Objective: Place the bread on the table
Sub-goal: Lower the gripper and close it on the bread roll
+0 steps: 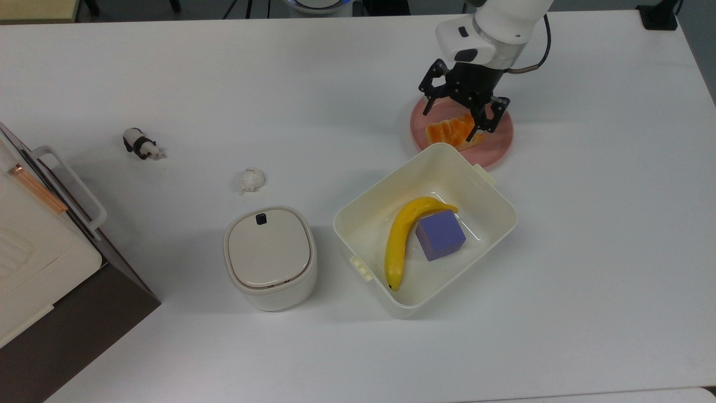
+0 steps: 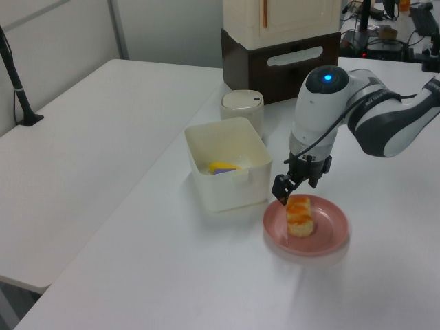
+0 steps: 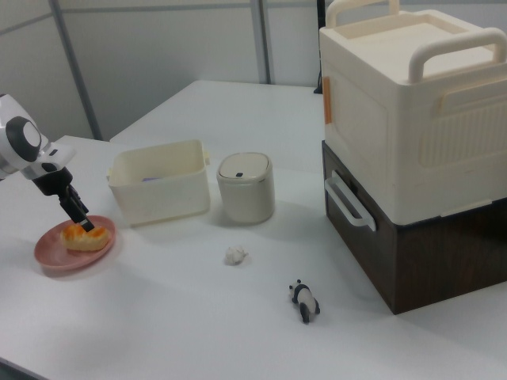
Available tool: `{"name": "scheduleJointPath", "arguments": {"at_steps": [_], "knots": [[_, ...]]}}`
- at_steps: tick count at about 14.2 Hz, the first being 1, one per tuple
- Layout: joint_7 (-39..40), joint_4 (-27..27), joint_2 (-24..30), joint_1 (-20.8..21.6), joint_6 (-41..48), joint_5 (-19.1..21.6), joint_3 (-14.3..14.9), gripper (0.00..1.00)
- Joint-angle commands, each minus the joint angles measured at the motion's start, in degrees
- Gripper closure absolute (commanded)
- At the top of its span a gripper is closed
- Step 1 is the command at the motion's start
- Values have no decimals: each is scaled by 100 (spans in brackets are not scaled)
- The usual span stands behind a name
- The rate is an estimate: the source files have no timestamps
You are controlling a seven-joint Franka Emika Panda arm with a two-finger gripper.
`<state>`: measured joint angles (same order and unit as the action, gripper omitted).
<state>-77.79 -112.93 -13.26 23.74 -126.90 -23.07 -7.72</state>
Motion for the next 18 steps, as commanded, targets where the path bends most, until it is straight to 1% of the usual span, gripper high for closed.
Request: {"name": "scheduleJointPath", "arguments": {"at_steps": [1,4,7,10,12,13,14,15,16,17,18], "knots": [[-491,-53,-159,87,-1,-355,-221,3],[-509,-72,-159,175,25,-373,-221,3],[-500,-72,-185,175,34,-373,-221,10],[-500,-63,-308,157,34,-391,-221,12],[-509,-63,-352,157,34,-426,-221,23],[-509,-54,-370,157,34,-435,-221,32],[-509,-54,-379,148,34,-470,-221,42],[-509,-45,-387,131,34,-487,-221,60],[-509,-45,-396,122,34,-531,-221,85],[-509,-37,-405,122,34,-557,-221,97],[-492,-36,-405,122,34,-601,-221,100]]}}
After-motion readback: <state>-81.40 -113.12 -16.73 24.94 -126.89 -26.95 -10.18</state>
